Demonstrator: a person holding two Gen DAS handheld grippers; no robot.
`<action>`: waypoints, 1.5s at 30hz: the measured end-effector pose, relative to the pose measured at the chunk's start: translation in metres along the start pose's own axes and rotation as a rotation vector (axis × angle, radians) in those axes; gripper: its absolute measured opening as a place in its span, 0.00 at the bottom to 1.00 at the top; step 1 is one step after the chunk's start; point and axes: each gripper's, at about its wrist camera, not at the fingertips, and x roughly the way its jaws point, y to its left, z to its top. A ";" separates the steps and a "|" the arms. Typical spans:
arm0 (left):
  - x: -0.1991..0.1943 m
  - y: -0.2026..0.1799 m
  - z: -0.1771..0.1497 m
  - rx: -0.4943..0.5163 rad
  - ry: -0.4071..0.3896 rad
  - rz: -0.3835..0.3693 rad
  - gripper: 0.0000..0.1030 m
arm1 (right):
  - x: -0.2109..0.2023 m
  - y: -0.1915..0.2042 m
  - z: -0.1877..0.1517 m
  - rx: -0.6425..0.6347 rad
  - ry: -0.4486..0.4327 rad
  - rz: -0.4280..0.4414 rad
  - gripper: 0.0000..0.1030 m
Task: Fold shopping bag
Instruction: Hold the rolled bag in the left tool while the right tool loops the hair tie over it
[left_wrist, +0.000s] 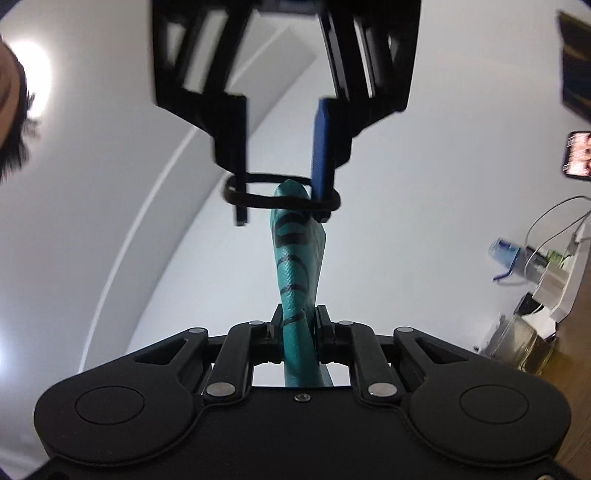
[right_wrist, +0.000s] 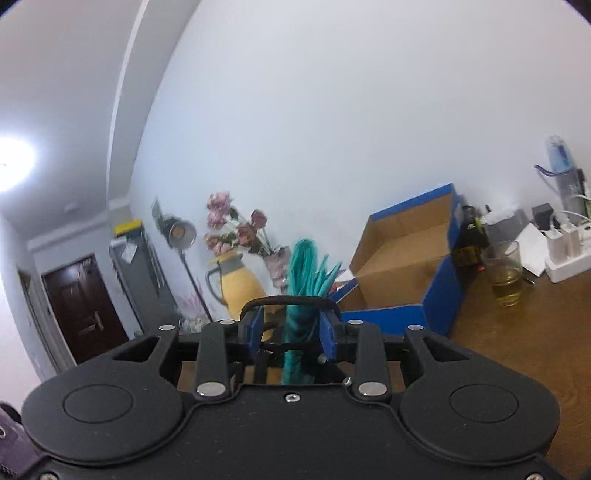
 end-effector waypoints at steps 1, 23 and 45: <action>-0.007 -0.002 -0.003 0.023 -0.049 0.001 0.14 | 0.000 -0.003 -0.001 0.013 0.005 -0.005 0.33; -0.051 -0.012 -0.043 0.151 -0.316 -0.187 0.18 | -0.004 -0.027 -0.040 0.049 0.012 -0.070 0.18; -0.066 -0.012 -0.070 0.139 -0.484 -0.299 0.09 | -0.025 -0.050 -0.069 0.160 -0.039 -0.102 0.28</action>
